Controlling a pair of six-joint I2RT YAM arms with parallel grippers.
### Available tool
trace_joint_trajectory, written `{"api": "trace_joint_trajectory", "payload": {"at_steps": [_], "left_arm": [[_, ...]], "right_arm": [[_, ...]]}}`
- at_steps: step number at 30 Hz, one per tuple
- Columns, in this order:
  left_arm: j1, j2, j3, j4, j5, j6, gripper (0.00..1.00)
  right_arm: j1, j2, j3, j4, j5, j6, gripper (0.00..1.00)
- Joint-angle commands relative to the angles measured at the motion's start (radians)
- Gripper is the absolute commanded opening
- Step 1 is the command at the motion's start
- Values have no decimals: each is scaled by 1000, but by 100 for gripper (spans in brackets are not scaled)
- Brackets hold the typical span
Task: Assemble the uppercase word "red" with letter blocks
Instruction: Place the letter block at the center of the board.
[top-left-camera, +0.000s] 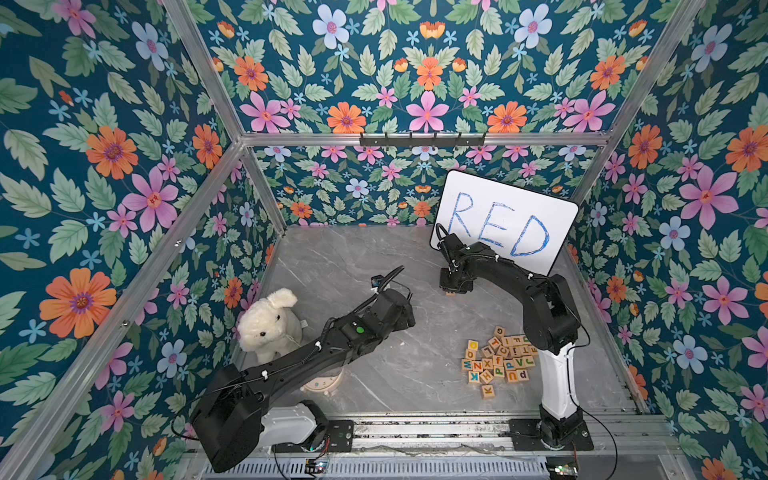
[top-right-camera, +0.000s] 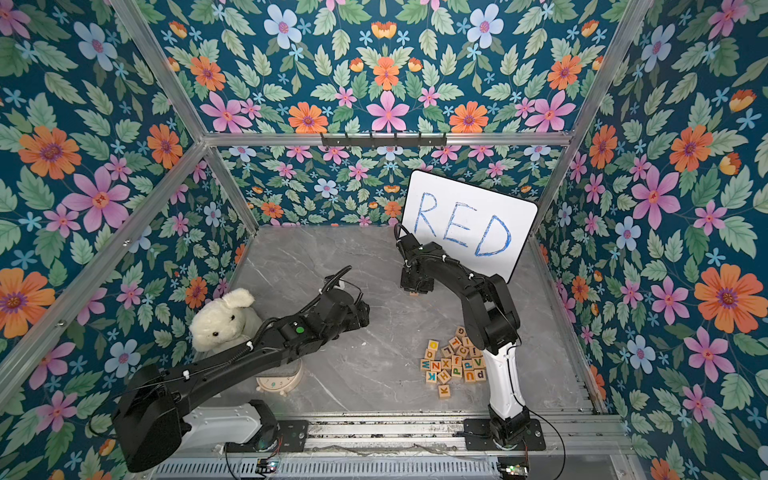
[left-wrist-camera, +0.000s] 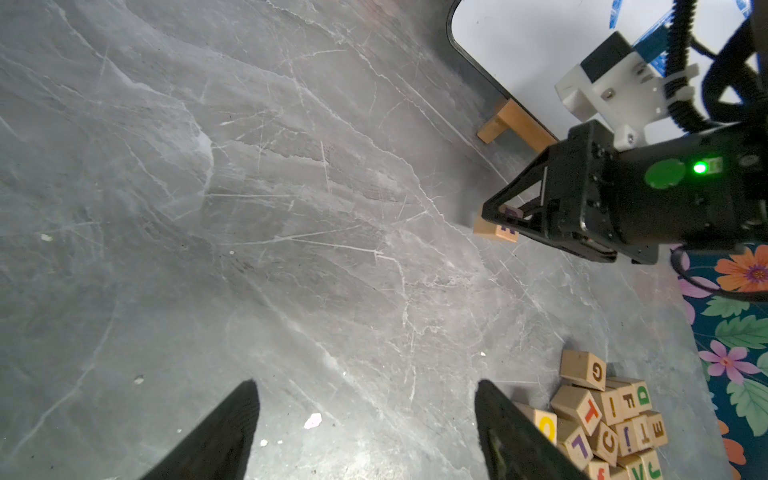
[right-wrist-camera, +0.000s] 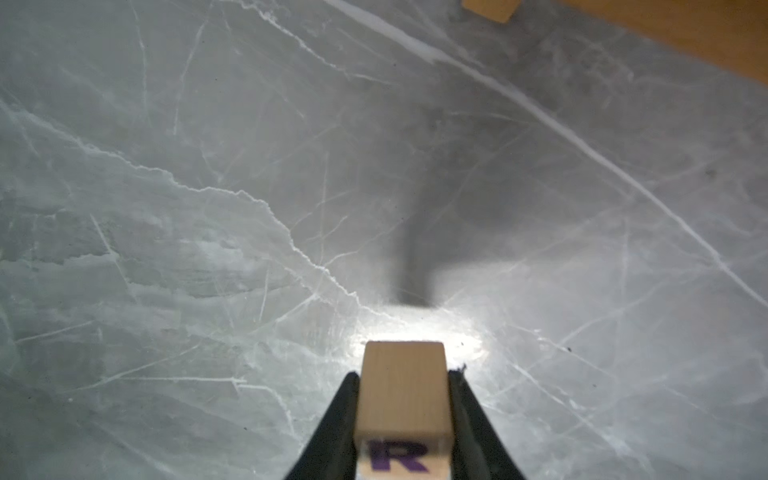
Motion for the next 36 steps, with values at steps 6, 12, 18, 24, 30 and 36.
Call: {"api": "trace_joint_trajectory", "payload": {"at_steps": [6, 12, 18, 24, 30, 36], "left_arm": [[1, -21, -9, -20, -24, -7, 84], [1, -24, -4, -37, -30, 9, 84], [1, -29, -12, -38, -29, 17, 85], [1, -31, -11, -43, -37, 23, 85], [1, -31, -5, -49, -41, 35, 86], [1, -31, -2, -51, -44, 40, 86]], "right_arm": [[16, 77, 90, -36, 25, 20, 30], [28, 118, 129, -60, 22, 22, 30], [36, 136, 139, -66, 25, 20, 32], [38, 147, 149, -76, 22, 22, 36], [38, 144, 152, -72, 22, 22, 42], [38, 132, 158, -76, 23, 22, 44]]}}
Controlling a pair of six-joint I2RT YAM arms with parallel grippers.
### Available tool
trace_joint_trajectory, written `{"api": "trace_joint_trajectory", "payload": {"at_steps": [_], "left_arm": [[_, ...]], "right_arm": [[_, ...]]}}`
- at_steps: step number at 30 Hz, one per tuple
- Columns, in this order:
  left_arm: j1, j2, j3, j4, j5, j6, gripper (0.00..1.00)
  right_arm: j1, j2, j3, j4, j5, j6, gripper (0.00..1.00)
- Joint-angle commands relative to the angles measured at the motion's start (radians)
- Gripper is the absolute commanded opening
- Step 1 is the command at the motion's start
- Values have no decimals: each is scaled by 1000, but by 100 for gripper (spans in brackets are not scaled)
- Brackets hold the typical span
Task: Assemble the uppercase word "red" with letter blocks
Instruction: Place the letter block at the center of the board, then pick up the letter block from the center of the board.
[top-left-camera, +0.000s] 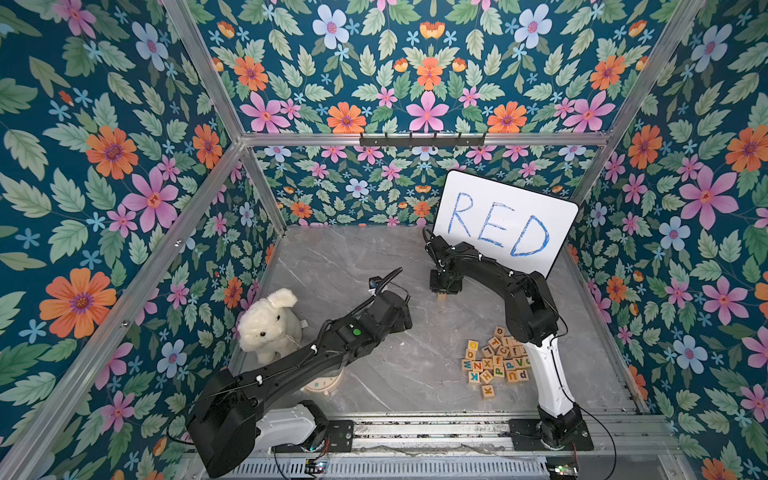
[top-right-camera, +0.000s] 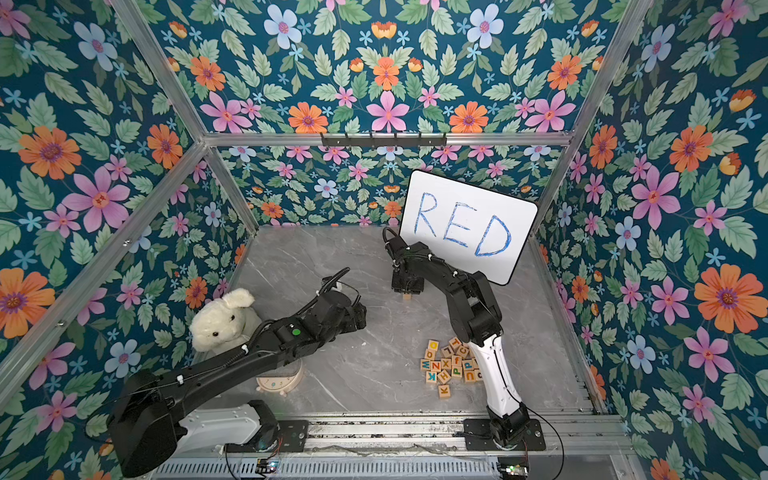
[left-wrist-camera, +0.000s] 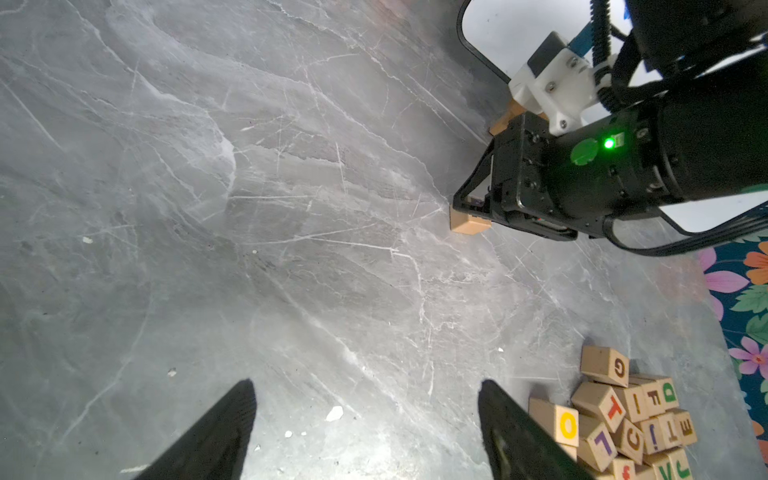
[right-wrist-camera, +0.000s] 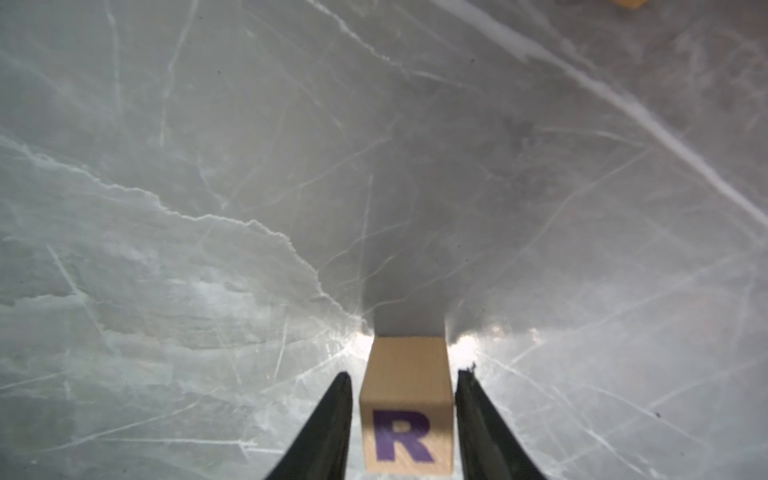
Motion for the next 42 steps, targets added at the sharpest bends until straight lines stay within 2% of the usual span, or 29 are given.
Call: {"api": "trace_joint_trajectory", "payload": {"at_steps": [1, 7, 17, 30, 35, 42], "left_arm": [[1, -3, 9, -18, -19, 5, 86], [0, -5, 15, -22, -21, 10, 86], [1, -1, 31, -30, -27, 23, 88], [1, 12, 62, -4, 29, 88, 89], [1, 20, 49, 44, 99, 97, 88], [0, 81, 65, 115, 220, 126, 85]], "right_arm": [[1, -16, 4, -22, 8, 7, 44], [2, -50, 4, -29, 10, 4, 44], [0, -225, -63, -19, 22, -12, 44], [-9, -598, -344, 11, 70, -33, 44], [-21, -819, -523, 20, 78, 4, 44], [-35, -1033, -729, 4, 88, 82, 44]]}}
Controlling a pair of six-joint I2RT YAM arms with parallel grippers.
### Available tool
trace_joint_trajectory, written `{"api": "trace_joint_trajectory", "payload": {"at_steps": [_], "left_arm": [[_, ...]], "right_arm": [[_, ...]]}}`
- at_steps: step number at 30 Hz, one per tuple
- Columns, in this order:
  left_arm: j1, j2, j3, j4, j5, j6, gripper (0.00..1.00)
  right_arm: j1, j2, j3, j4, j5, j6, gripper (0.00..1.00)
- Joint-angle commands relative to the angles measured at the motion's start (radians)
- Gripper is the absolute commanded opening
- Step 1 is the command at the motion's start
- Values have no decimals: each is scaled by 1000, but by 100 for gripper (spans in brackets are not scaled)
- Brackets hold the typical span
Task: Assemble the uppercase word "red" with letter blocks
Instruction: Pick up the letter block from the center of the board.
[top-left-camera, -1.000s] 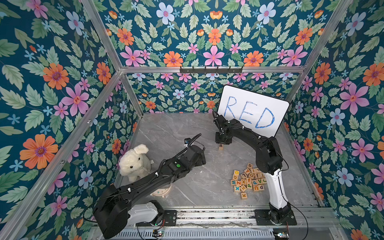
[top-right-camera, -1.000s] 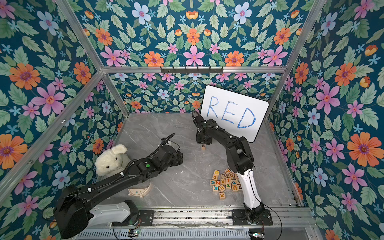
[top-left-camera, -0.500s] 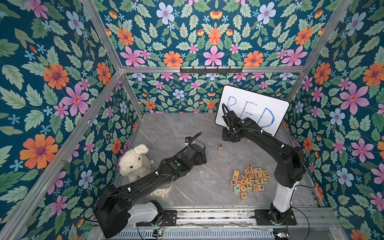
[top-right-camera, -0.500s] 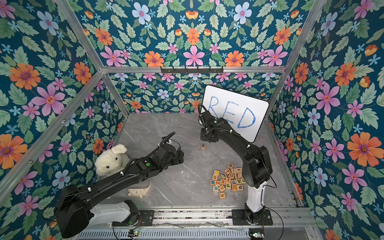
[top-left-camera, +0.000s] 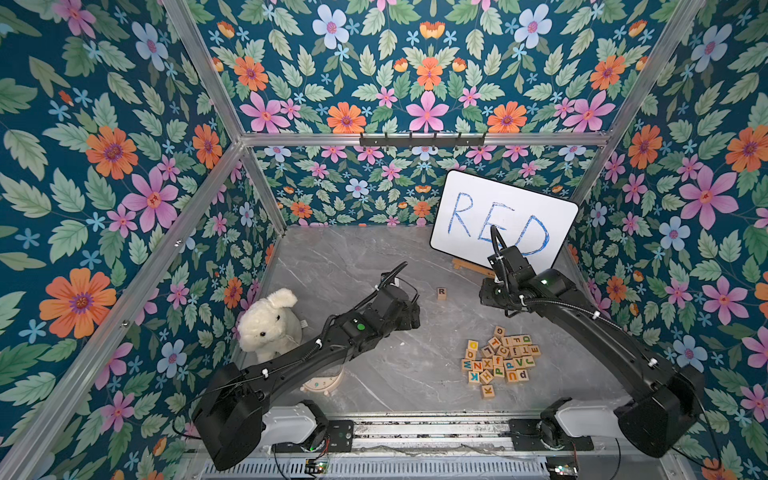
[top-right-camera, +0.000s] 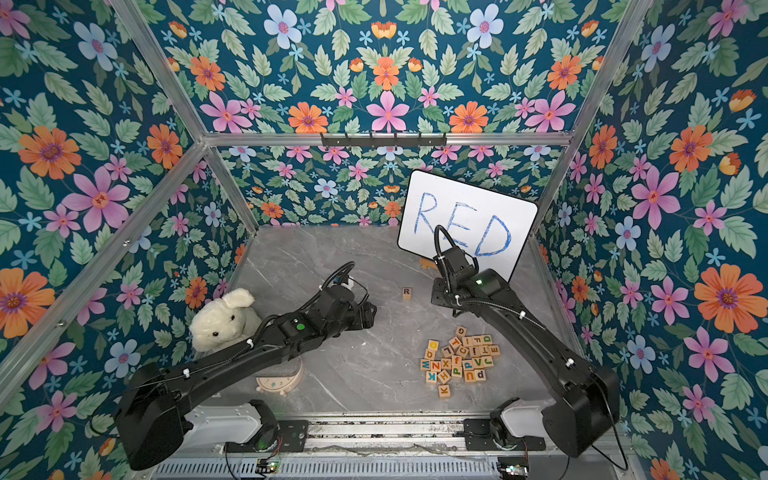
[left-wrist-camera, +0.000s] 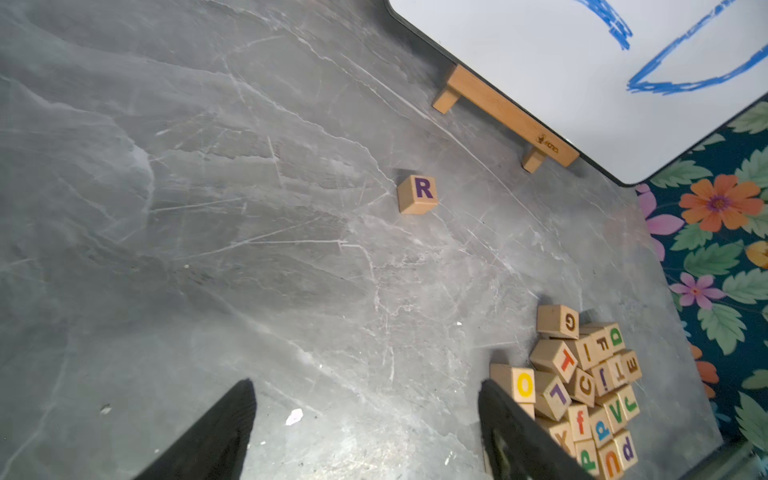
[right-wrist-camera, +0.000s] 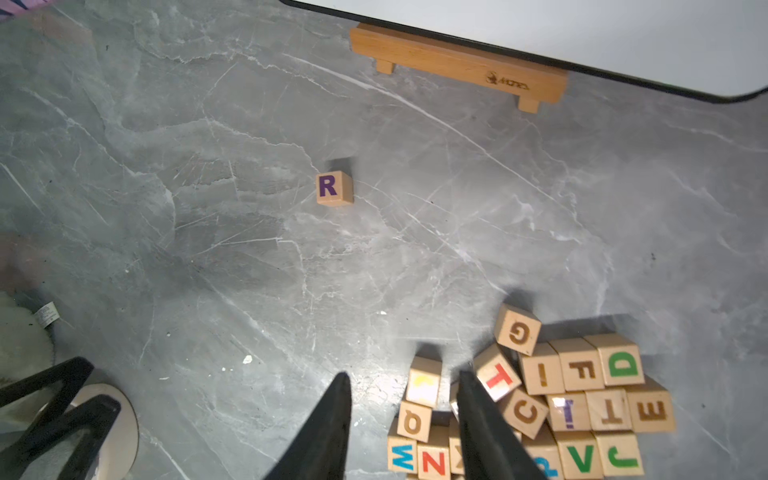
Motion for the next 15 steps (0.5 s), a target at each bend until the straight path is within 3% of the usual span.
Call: {"api": "trace_joint_trajectory", "payload": {"at_steps": [1, 15], "left_arm": [[0, 29, 12, 64, 76, 22, 85], [-3, 115, 5, 128, 190, -14, 85]], "right_arm": [[-3, -66, -70, -14, 23, 69, 44], [-14, -248, -235, -157, 49, 227, 44]]}}
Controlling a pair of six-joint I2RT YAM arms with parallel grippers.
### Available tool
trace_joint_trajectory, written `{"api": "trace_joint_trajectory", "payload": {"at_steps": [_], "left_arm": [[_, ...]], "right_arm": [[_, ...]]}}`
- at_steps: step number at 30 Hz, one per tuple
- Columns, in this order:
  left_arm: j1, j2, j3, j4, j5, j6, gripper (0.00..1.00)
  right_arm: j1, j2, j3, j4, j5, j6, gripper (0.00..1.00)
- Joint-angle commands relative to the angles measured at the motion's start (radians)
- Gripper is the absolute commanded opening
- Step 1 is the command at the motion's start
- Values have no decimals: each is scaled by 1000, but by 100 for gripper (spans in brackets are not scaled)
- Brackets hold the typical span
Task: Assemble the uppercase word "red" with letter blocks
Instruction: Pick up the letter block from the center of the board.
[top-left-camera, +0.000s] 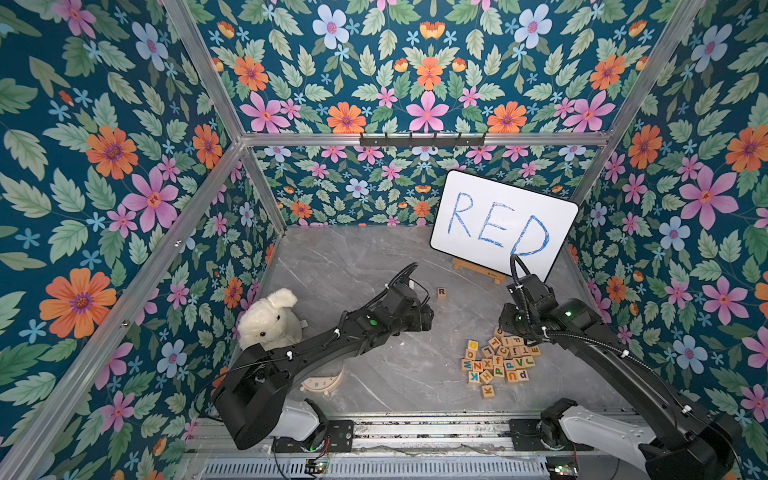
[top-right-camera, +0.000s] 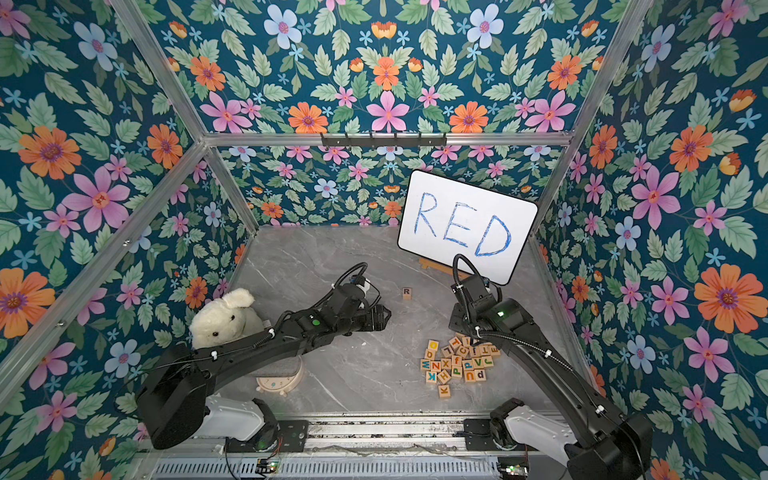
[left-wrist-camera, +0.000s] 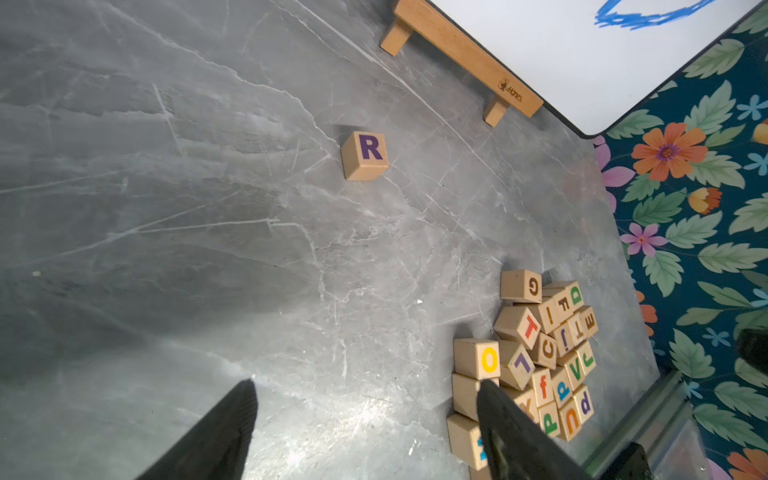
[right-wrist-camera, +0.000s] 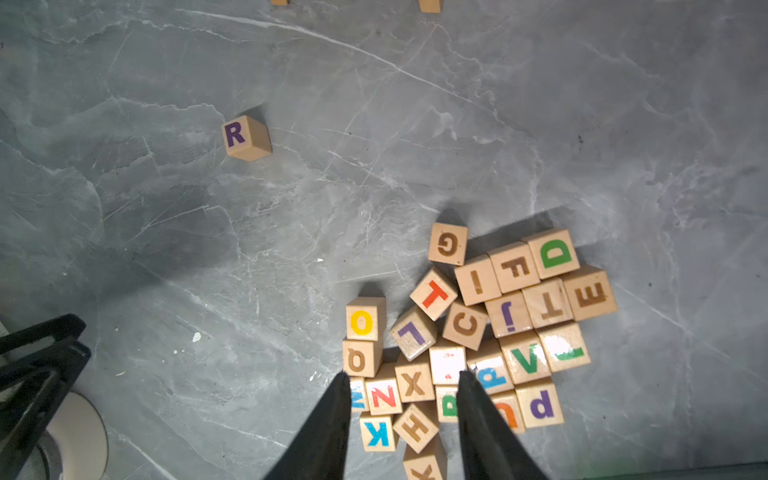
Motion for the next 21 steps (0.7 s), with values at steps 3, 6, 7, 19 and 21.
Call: {"api": "trace_joint_trajectory", "payload": {"at_steps": [3, 6, 7, 19, 21], "left_arm": [[0, -5, -5, 14, 26, -10, 85], [-2, -8, -6, 11, 40, -21, 85], [-2, -8, -10, 15, 49, -20, 85], [-3, 1, -23, 17, 28, -17, 85], [-3, -3, -35, 28, 32, -32, 84]], "right_arm": [[-1, -54, -64, -74, 25, 143, 44], [-1, -76, -100, -96, 44, 244, 44], [-1, -82, -112, -98, 48, 267, 44], [-28, -105, -172, -93, 94, 322, 45], [-53, -107, -185, -97, 91, 319, 45]]}}
